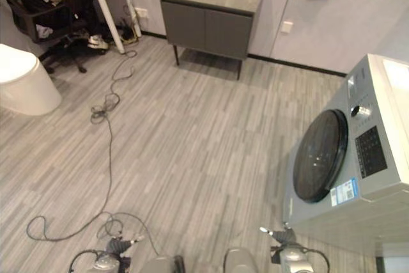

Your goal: Put brush and paste in cup on sink, flatten towel.

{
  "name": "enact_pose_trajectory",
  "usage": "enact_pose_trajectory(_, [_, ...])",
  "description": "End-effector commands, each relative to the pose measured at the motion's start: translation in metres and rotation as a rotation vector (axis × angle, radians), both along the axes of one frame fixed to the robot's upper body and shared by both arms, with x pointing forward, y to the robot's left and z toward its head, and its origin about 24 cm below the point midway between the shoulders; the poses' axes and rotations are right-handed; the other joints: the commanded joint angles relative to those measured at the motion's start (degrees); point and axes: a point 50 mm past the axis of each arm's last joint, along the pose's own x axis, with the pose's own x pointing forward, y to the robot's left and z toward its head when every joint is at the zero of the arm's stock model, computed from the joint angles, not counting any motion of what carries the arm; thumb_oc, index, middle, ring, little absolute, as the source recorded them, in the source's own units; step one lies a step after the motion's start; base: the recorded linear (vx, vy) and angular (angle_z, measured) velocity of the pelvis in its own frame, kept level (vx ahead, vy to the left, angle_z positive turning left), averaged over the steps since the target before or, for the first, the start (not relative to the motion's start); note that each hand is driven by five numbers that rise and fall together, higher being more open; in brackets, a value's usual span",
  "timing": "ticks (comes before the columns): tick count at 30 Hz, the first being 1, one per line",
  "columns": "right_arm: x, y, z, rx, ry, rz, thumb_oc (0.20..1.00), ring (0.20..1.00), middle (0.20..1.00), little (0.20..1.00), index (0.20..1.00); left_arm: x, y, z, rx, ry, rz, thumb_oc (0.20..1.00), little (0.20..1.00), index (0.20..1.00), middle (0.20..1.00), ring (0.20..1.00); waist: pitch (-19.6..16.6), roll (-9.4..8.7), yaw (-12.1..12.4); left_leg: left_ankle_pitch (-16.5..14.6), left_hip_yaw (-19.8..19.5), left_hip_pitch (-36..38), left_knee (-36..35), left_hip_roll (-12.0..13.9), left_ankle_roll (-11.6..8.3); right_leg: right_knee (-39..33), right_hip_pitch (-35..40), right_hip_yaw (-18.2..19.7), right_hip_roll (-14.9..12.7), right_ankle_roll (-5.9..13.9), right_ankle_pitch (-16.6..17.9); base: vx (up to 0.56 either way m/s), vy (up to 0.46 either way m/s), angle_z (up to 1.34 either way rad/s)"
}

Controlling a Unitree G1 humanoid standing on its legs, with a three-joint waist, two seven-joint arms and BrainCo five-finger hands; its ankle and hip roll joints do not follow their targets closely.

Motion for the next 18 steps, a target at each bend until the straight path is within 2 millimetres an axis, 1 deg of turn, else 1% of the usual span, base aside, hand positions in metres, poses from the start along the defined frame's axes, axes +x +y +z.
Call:
enact_pose_trajectory(1, [0.0108,-0.0056,0.0063,-0.058,-0.033,0.017,1.0,1.0,1.0,1.0,1.0,-0.001,0.0005,-0.0001,0.018,0.0,-0.034,1.0,1.0,1.0,1.0,1.0,0.66,0.58,-1.13,-0.6,-1.4,3.38,-1.43,-2.48,0.28,-3.38,2.99,0.05,1.57,1.26,2.29,0.03,0.006,-0.04])
enact_pose_trajectory(4, [0.0068,-0.0044,0.0031,-0.05,-0.015,-0.002,1.0,1.0,1.0,1.0,1.0,-0.0044,-0.0014,-0.0027,0.009,0.016,-0.021,1.0,1.0,1.0,1.0,1.0,0.06,0.74,-1.14,0.06,-1.31,4.18,-3.14,-2.6,0.21,-5.38,4.11,0.07,1.7,1.42,2.73,0.05,0.016,-0.04])
enact_pose_trajectory(6, [0.0068,-0.0044,0.0032,-0.05,-0.015,-0.002,1.0,1.0,1.0,1.0,1.0,-0.0044,-0.0014,-0.0027,0.009,0.016,-0.021,1.0,1.0,1.0,1.0,1.0,0.08,0.73,-1.15,0.08,-1.32,4.22,-3.18,-2.61,0.21,-5.41,4.15,0.06,1.69,1.42,2.75,0.01,0.007,-0.02])
enact_pose_trajectory(7, [0.0051,-0.0035,0.0014,-0.038,-0.003,-0.007,1.0,1.0,1.0,1.0,1.0,-0.0048,-0.0009,-0.003,0.02,0.025,-0.029,1.0,1.0,1.0,1.0,1.0,-0.33,0.7,-1.07,0.55,-1.43,4.59,-4.39,-2.81,0.28,-6.74,4.73,0.08,1.7,1.65,3.34,0.0,0.0,0.0])
enact_pose_trajectory(10, [0.0043,-0.0037,0.0007,-0.038,0.007,-0.005,1.0,1.0,1.0,1.0,1.0,-0.0049,-0.0009,-0.003,0.021,0.026,-0.033,1.0,1.0,1.0,1.0,1.0,-0.42,0.62,-0.94,0.59,-1.49,4.78,-4.68,-2.89,0.3,-7.24,5.07,0.07,1.75,1.7,3.51,0.01,0.01,0.0])
enact_pose_trajectory(13, [0.0048,-0.0032,0.0004,-0.044,0.016,0.017,1.0,1.0,1.0,1.0,1.0,-0.005,-0.0011,-0.0029,0.025,0.028,-0.044,1.0,1.0,1.0,1.0,1.0,-0.61,0.38,-0.49,0.75,-1.61,4.86,-5.07,-3.14,0.45,-8.42,5.52,-0.01,1.64,1.83,4.07,0.02,0.036,0.03])
enact_pose_trajectory(15, [0.0043,-0.0029,-0.0002,-0.054,0.031,0.046,1.0,1.0,1.0,1.0,1.0,-0.0068,-0.0006,-0.0036,0.031,0.039,-0.055,1.0,1.0,1.0,1.0,1.0,-0.68,0.03,0.05,0.92,-1.64,4.56,-5.34,-3.57,0.57,-10.24,6.05,0.24,1.4,2.21,5.02,0.01,0.059,0.0])
enact_pose_trajectory(18, [0.0013,-0.0032,-0.0019,-0.05,0.045,0.037,1.0,1.0,1.0,1.0,1.0,-0.0073,-0.0004,-0.0039,0.042,0.045,-0.062,1.0,1.0,1.0,1.0,1.0,-0.83,-0.09,0.29,1.01,-1.66,4.68,-5.65,-3.81,0.56,-11.4,6.55,0.37,1.22,2.45,5.71,0.01,0.06,0.01])
